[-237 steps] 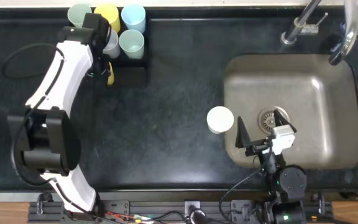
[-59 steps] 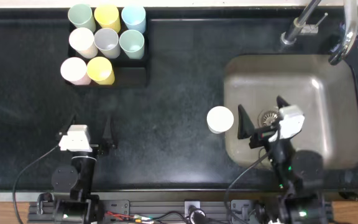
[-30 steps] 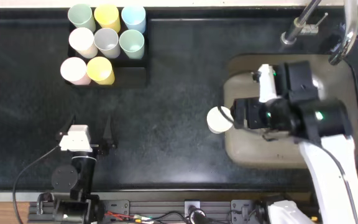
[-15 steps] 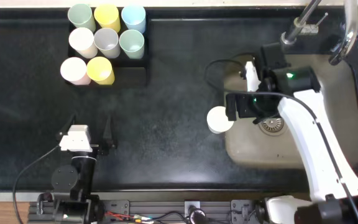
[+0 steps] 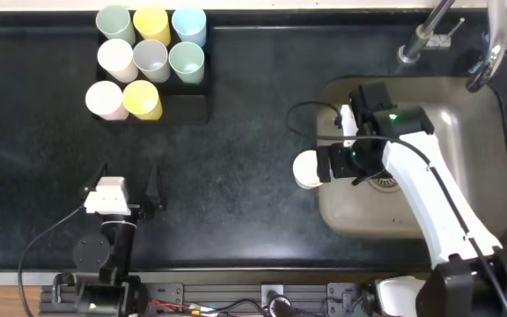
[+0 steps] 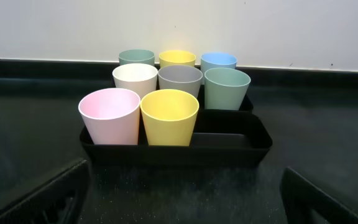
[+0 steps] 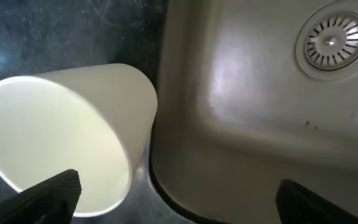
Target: Store Cups
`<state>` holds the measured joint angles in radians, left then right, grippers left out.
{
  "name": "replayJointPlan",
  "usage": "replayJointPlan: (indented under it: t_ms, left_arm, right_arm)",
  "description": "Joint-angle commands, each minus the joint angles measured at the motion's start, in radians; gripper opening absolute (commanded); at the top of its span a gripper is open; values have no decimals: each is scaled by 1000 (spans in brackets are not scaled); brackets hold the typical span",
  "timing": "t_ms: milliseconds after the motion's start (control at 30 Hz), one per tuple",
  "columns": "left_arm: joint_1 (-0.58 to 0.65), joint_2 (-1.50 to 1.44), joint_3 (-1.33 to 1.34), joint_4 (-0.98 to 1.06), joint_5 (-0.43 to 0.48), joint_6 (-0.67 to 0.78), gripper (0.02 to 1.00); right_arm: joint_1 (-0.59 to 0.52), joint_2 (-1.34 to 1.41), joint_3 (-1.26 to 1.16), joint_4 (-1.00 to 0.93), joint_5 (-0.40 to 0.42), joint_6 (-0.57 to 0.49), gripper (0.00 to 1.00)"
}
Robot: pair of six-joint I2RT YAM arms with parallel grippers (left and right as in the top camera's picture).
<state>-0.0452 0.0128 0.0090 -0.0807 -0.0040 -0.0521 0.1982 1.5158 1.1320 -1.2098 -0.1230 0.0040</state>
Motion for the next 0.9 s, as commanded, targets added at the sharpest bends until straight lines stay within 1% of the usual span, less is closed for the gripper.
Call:
replayJointPlan:
  t_ms: [33,200,433,533,667,900]
  left_arm:
    - [-3,-10,-1,-4,10,11,998]
    - [-3,-10,-1,-4,10,11,1000]
    - [-3,-10,-1,-4,10,11,1000]
    - [-3,-10,-1,-4,10,11,1000]
    - [-3,-10,-1,-4,10,11,1000]
    - [-3,-10,-1,-4,10,11,1000]
  right_arm:
    - [5,1,-25,26,-11,-2,965]
    - [6,1,-41,55,-11,0,809]
    - [39,14,-47,75,-10,0,713]
    - [60,40,-48,74,-10,0,687]
    - [77,68,-48,75,-10,0,560]
    - [77,64,-46,82,-7,0,498]
